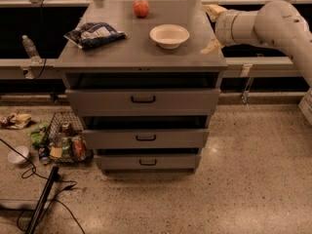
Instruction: Move paper bowl near apple
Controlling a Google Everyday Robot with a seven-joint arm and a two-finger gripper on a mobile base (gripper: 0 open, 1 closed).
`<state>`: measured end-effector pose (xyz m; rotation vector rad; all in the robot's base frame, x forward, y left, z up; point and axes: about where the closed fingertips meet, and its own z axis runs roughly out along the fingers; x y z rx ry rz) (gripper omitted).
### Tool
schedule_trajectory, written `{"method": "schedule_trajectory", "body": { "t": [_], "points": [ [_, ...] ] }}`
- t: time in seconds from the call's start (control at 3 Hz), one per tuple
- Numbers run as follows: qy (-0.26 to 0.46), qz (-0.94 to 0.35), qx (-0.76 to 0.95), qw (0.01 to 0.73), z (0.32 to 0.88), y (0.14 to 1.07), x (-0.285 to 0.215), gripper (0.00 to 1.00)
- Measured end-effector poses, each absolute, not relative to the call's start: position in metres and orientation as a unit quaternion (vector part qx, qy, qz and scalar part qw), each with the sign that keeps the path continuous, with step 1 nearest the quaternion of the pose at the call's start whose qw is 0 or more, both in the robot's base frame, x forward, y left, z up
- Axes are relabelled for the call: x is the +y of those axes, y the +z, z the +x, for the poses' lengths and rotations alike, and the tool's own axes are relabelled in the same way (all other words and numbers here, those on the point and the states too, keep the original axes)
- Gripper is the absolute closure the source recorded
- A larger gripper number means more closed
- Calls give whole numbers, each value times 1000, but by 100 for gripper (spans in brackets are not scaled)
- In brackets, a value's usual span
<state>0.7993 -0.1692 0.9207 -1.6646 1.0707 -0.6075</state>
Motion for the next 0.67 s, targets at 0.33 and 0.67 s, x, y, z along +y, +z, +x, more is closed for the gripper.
{"method": "schedule_trajectory", "body": {
  "t": [0.33,0.67],
  "points": [
    [-235,-702,425,521,807,912,-146,32],
    [-222,-709,413,527,815,903,-129,32]
  ]
}}
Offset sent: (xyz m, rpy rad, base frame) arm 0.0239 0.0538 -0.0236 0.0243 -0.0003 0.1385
